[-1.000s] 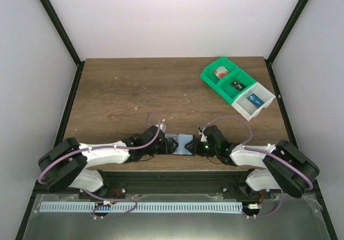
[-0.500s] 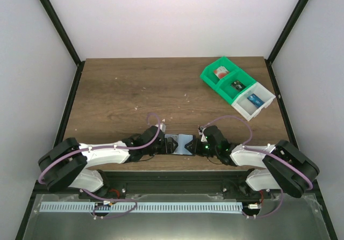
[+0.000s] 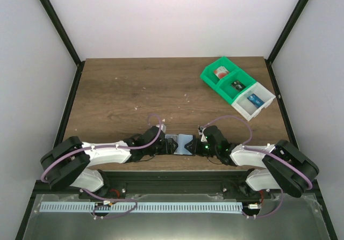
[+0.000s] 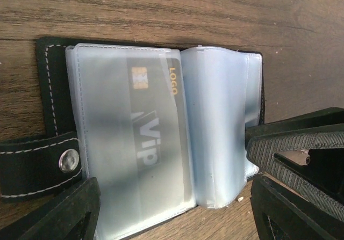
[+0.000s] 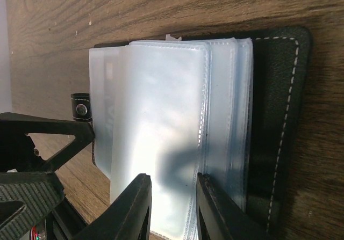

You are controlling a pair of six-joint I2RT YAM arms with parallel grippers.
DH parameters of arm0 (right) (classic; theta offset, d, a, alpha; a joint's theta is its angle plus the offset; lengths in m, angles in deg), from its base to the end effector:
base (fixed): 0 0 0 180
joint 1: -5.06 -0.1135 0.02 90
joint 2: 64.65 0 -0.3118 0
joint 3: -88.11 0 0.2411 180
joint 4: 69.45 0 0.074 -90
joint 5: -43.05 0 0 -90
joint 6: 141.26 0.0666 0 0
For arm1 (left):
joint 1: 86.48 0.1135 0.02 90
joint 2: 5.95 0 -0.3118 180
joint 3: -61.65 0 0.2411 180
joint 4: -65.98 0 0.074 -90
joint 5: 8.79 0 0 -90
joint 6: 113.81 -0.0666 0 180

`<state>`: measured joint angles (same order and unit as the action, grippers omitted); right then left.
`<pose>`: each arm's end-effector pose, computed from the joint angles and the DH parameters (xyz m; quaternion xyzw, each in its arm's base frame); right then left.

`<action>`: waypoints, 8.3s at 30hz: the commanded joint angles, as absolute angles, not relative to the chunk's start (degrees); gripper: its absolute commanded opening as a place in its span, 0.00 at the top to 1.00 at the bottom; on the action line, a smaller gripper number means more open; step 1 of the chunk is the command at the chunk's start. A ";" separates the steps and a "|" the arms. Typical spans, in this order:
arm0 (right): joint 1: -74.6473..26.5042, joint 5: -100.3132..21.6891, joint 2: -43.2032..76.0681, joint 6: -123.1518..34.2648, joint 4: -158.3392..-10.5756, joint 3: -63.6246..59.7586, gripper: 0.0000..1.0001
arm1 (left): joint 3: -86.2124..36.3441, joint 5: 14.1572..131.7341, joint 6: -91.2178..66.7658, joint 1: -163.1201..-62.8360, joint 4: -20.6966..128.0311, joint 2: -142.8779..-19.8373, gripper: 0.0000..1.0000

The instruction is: Take the credit cards out of the card holder

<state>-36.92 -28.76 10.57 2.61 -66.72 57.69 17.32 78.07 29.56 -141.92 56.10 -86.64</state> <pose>0.1448 0.1582 0.1531 0.0296 0.9041 0.3945 0.1615 0.1450 -0.2169 0.1768 0.0270 0.9273 -0.3177 0.1962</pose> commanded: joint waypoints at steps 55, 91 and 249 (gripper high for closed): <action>-38.30 -31.45 -5.06 7.51 -76.97 55.76 0.79 | 18.61 74.85 32.49 -139.26 62.82 -81.59 0.13; -41.35 -29.56 21.88 7.50 -62.52 53.23 0.99 | 23.34 66.37 31.94 -135.55 73.78 -85.31 0.09; -43.02 -31.12 22.22 7.30 -62.81 47.63 0.80 | 32.60 64.19 24.97 -133.54 76.74 -87.73 1.00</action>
<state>-42.12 -30.81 22.07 7.61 -62.10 49.28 31.92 64.19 24.64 -133.63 75.97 -86.68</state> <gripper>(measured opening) 0.196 0.019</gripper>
